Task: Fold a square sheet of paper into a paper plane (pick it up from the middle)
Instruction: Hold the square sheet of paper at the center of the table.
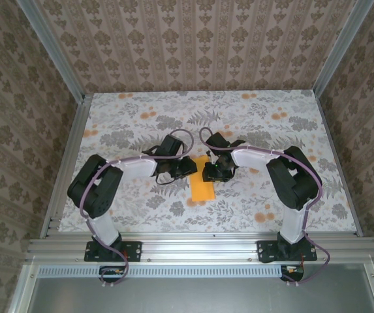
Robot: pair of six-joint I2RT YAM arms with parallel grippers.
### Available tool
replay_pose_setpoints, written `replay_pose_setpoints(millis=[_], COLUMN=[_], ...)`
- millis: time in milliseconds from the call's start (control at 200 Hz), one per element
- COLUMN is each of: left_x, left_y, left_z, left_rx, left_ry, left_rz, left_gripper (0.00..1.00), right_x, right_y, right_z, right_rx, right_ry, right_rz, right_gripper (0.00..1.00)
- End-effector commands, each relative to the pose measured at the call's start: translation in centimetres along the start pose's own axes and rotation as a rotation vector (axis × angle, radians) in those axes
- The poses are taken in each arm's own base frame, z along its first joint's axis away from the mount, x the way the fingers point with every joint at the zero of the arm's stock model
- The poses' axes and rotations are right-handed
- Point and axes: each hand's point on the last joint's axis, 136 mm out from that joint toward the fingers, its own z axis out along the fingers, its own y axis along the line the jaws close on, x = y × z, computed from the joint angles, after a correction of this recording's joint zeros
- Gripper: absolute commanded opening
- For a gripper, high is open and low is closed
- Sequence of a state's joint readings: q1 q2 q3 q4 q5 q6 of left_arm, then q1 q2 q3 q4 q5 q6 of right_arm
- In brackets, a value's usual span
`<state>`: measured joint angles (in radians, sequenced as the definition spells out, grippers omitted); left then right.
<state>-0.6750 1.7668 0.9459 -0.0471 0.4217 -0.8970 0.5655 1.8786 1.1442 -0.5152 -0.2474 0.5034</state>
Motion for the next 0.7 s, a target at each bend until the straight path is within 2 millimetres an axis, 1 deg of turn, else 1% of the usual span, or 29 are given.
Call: replay_pose_setpoints(millis=[0,220,695], left_x=[0.4,0.6,1.4], left_y=[0.1,0.6,2.9], left_z=[0.6,1.2,1.8], left_rx=[-0.017,-0.025,-0.1], left_ry=[0.03,0.046,0.063], left_rz=[0.0,-0.009,-0.023], left_gripper=[0.18,0.15,0.12], right_x=[2.4,2.5,2.6], right_y=[-2.8,-2.9,-2.7], right_z=[3.5,3.7,3.9], right_rx=[0.086,0.086,0.078], right_ry=[0.099,0.102,0.108], right_rz=[0.032,0.034,0.039], right_gripper=[0.37,0.36,0.37])
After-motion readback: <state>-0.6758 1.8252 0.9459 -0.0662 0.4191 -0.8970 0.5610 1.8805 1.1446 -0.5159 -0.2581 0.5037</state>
